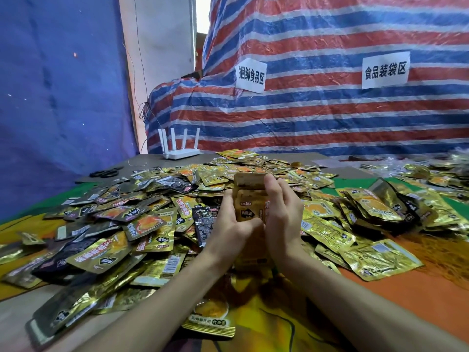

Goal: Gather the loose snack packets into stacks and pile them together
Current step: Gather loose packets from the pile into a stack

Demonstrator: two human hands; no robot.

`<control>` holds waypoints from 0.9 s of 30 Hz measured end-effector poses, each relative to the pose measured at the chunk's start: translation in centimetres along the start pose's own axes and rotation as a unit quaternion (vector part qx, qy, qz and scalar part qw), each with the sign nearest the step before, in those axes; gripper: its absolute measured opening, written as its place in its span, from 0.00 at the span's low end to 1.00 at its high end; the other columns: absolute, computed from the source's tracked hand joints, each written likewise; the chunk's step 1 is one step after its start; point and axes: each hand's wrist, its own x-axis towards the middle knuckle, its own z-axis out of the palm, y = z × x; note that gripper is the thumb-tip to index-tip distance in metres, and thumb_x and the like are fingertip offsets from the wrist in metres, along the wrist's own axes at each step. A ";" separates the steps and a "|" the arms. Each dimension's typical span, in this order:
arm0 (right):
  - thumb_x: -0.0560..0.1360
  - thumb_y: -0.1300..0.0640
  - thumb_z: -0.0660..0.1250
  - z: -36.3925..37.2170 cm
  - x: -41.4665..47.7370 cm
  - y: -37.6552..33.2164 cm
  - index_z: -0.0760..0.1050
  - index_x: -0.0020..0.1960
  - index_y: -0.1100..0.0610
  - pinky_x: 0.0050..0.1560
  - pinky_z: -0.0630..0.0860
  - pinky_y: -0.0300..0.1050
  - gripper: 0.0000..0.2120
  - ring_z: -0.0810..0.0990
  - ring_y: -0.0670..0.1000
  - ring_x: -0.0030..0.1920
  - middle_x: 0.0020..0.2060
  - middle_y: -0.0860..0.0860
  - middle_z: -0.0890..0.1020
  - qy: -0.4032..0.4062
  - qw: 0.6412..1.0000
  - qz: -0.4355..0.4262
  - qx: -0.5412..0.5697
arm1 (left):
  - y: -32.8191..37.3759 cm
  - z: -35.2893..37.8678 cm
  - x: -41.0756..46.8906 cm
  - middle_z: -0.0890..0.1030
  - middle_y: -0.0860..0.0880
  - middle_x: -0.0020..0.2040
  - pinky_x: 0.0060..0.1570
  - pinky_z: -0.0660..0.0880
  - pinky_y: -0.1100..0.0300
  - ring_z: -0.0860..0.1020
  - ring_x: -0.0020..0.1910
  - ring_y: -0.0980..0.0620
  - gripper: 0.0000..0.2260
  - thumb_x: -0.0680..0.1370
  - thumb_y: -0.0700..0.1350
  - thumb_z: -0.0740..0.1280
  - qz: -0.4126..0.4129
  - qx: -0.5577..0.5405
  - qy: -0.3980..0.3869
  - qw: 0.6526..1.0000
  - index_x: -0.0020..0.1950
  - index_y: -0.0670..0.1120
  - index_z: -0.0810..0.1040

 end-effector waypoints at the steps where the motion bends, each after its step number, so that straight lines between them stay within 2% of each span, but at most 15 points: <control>1: 0.71 0.35 0.62 0.0 0.1 -0.2 0.79 0.42 0.58 0.36 0.78 0.49 0.26 0.80 0.49 0.34 0.34 0.49 0.83 0.003 1.000 0.008 0.005 | -0.2 -0.1 0.0 0.81 0.38 0.52 0.43 0.79 0.51 0.82 0.47 0.47 0.27 0.66 0.38 0.69 0.006 0.003 -0.004 1.000 0.63 0.46 0.68; 3: 0.71 0.36 0.65 0.0 0.3 -0.6 0.78 0.40 0.58 0.34 0.78 0.47 0.24 0.80 0.48 0.33 0.31 0.49 0.81 0.016 0.999 0.029 0.023 | -0.4 -0.2 0.0 0.82 0.44 0.49 0.40 0.78 0.58 0.83 0.44 0.52 0.26 0.66 0.38 0.70 0.021 0.024 -0.017 0.999 0.62 0.46 0.66; 4: 0.72 0.38 0.67 -0.1 0.5 -0.6 0.76 0.39 0.58 0.32 0.77 0.45 0.22 0.79 0.47 0.32 0.30 0.48 0.80 0.022 0.999 0.038 0.031 | -0.5 -0.3 0.0 0.82 0.44 0.50 0.41 0.79 0.58 0.83 0.45 0.52 0.26 0.66 0.38 0.72 0.028 0.042 -0.023 0.998 0.61 0.46 0.66; 7: 0.75 0.48 0.69 -0.4 0.8 -0.3 0.74 0.36 0.57 0.30 0.77 0.42 0.15 0.77 0.46 0.31 0.28 0.47 0.77 0.015 0.999 0.050 0.009 | -0.6 -0.5 0.1 0.83 0.38 0.52 0.46 0.82 0.48 0.83 0.47 0.49 0.27 0.66 0.40 0.76 0.026 0.077 -0.027 0.996 0.60 0.45 0.69; 8: 0.77 0.53 0.69 -0.4 0.8 -0.1 0.74 0.34 0.56 0.30 0.76 0.41 0.14 0.76 0.45 0.31 0.27 0.46 0.76 0.007 0.998 0.059 0.007 | -0.5 -0.6 0.1 0.82 0.37 0.52 0.47 0.81 0.47 0.83 0.46 0.48 0.27 0.65 0.40 0.77 0.026 0.081 -0.023 0.996 0.60 0.43 0.71; 10: 0.78 0.60 0.66 -0.5 1.0 0.1 0.72 0.32 0.55 0.29 0.74 0.38 0.15 0.74 0.41 0.29 0.26 0.43 0.74 -0.025 0.996 0.076 0.026 | -0.5 -0.9 0.3 0.84 0.39 0.49 0.46 0.81 0.52 0.83 0.45 0.50 0.24 0.63 0.38 0.78 0.036 0.096 -0.020 0.995 0.57 0.41 0.75; 13: 0.71 0.55 0.62 -0.4 1.2 0.2 0.73 0.32 0.55 0.29 0.71 0.38 0.10 0.73 0.43 0.31 0.28 0.46 0.74 -0.106 0.989 0.085 0.058 | -0.4 -1.3 0.5 0.84 0.52 0.37 0.37 0.78 0.64 0.82 0.37 0.57 0.17 0.62 0.36 0.76 0.032 0.121 -0.035 0.992 0.48 0.43 0.78; 15: 0.69 0.54 0.60 -0.4 1.4 0.3 0.75 0.31 0.53 0.32 0.72 0.40 0.10 0.74 0.44 0.33 0.31 0.47 0.76 -0.158 0.979 0.096 0.080 | -0.4 -1.2 0.5 0.82 0.54 0.32 0.34 0.76 0.65 0.81 0.33 0.58 0.14 0.62 0.36 0.73 0.022 0.115 -0.059 0.991 0.46 0.42 0.78; 17: 0.69 0.54 0.60 -0.5 1.4 0.1 0.76 0.33 0.53 0.33 0.74 0.38 0.10 0.76 0.43 0.34 0.33 0.46 0.78 -0.186 0.973 0.103 0.084 | -0.2 -1.0 0.3 0.82 0.52 0.32 0.34 0.78 0.63 0.81 0.33 0.55 0.11 0.63 0.37 0.71 0.010 0.102 -0.075 0.992 0.45 0.42 0.78; 20: 0.71 0.50 0.62 -1.0 2.0 -0.4 0.78 0.44 0.57 0.34 0.75 0.34 0.11 0.79 0.39 0.36 0.37 0.47 0.80 -0.174 0.980 0.095 -0.018 | 0.0 -0.9 0.1 0.83 0.51 0.35 0.37 0.79 0.61 0.82 0.35 0.53 0.12 0.68 0.37 0.72 0.034 0.120 -0.067 0.990 0.50 0.41 0.77; 23: 0.74 0.42 0.61 -2.3 2.3 -0.9 0.77 0.52 0.54 0.43 0.77 0.36 0.17 0.81 0.43 0.46 0.45 0.48 0.82 -0.145 0.979 0.071 -0.129 | -0.1 -1.0 0.1 0.83 0.45 0.42 0.39 0.81 0.59 0.83 0.38 0.51 0.14 0.74 0.31 0.71 0.051 0.123 -0.054 0.990 0.57 0.37 0.72; 25: 0.78 0.44 0.62 -3.8 2.1 -1.5 0.77 0.52 0.52 0.46 0.78 0.40 0.13 0.81 0.44 0.47 0.45 0.47 0.82 -0.130 0.973 0.053 -0.185 | 0.0 -1.0 0.1 0.82 0.42 0.45 0.44 0.82 0.54 0.83 0.42 0.47 0.17 0.73 0.34 0.72 0.047 0.098 -0.056 0.993 0.58 0.39 0.69; 27: 0.78 0.51 0.67 -6.4 2.3 -2.3 0.79 0.50 0.52 0.43 0.77 0.41 0.06 0.80 0.44 0.44 0.43 0.45 0.82 -0.124 0.947 0.024 -0.296 | 0.3 -0.9 -0.1 0.83 0.43 0.44 0.44 0.82 0.56 0.83 0.43 0.49 0.21 0.69 0.37 0.73 0.042 0.072 -0.057 0.995 0.59 0.39 0.70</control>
